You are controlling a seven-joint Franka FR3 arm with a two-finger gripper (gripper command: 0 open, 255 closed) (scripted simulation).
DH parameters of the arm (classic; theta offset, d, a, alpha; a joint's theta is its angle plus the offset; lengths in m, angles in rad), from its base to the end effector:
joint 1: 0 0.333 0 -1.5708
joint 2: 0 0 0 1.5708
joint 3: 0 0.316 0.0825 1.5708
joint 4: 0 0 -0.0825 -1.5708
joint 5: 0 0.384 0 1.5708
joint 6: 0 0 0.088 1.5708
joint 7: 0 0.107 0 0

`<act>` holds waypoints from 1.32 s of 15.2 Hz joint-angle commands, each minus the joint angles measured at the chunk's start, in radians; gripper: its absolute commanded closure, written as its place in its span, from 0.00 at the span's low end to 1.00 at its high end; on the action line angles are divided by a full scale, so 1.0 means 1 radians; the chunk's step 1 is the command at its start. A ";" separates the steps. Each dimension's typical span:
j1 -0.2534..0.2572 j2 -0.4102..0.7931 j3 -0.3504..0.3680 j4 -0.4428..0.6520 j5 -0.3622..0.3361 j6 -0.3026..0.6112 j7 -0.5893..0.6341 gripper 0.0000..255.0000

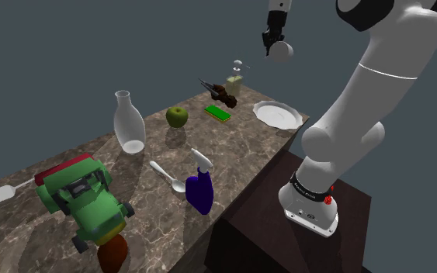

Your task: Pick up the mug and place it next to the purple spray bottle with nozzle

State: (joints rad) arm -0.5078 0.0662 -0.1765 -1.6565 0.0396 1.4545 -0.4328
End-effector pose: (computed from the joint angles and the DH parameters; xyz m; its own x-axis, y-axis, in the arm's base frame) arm 0.4320 -0.3431 0.5404 0.9464 -0.2288 -0.2281 -0.2636 -0.9550 -0.1357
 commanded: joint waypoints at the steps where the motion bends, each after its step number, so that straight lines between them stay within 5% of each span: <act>1: 0.012 -0.023 0.010 -0.016 0.001 -0.006 0.022 1.00; 20: 0.209 -0.328 0.253 -0.364 0.123 0.076 0.447 1.00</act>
State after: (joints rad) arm -0.3089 -0.2613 0.0618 -2.0175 0.1530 1.5244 -0.0099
